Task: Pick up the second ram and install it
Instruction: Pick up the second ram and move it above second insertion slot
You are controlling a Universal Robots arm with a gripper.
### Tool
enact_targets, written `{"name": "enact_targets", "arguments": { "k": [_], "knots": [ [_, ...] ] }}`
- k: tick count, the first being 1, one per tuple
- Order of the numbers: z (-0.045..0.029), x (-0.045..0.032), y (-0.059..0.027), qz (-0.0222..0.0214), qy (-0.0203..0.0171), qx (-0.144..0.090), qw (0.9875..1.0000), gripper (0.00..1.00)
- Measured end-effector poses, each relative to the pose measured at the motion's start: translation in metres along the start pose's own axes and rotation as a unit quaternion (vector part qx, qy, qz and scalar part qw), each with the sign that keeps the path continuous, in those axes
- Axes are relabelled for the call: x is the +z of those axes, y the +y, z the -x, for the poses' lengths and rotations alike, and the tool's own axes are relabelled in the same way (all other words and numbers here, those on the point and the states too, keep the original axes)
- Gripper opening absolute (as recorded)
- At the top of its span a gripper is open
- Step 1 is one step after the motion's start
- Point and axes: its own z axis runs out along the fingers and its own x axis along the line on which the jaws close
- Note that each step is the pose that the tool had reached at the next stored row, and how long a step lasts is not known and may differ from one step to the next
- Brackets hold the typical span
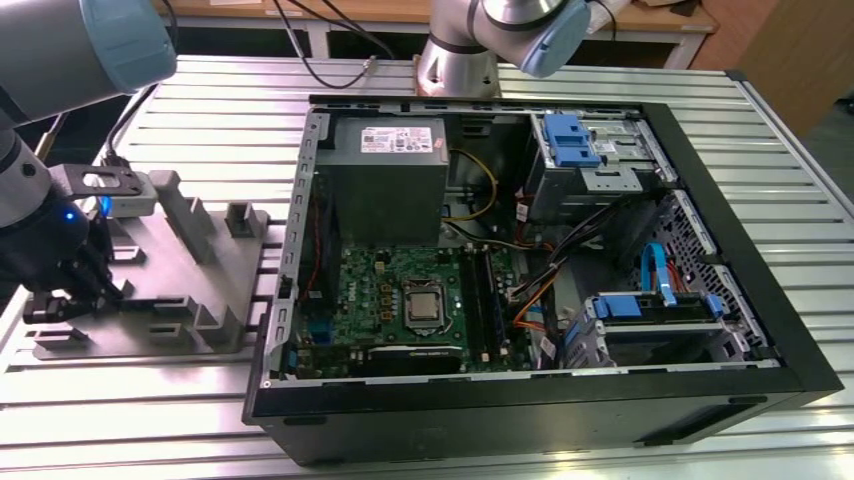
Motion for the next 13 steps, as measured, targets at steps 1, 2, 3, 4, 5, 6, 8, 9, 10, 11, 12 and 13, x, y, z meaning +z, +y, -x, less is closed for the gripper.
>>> {"name": "enact_targets", "arguments": {
  "k": [1,2,3,4,5,6,8,9,10,11,12,13],
  "knots": [
    [0.0,0.0,0.0,0.0,0.0,0.0,1.0,0.2],
    [0.0,-0.0001,0.0,0.0001,0.0001,0.0,1.0,0.2],
    [0.0,-0.0001,-0.0001,0.0001,0.0,0.0,1.0,0.13],
    [0.0,-0.0001,-0.0001,0.0001,0.0,0.0,1.0,0.13],
    [0.0,0.0,-0.0001,0.0,0.0,0.0,1.0,0.13],
    [0.0,0.0,-0.0001,0.0,0.0,0.0,1.0,0.13],
    [0.0,0.0,-0.0001,0.0,0.0,0.0,1.0,0.13],
    [0.0,-0.0001,-0.0001,0.0001,0.0,0.0,1.0,0.13],
    [0.0,-0.0001,-0.0002,0.0,0.0,0.0,1.0,0.13],
    [0.0,-0.0001,-0.0003,0.0,0.0,0.0,1.0,0.12],
    [0.0,-0.0001,-0.0005,0.0,0.0,0.0,1.0,0.12],
    [0.0,-0.0001,-0.0005,0.0,0.0,0.0,1.0,0.12]
  ]
}}
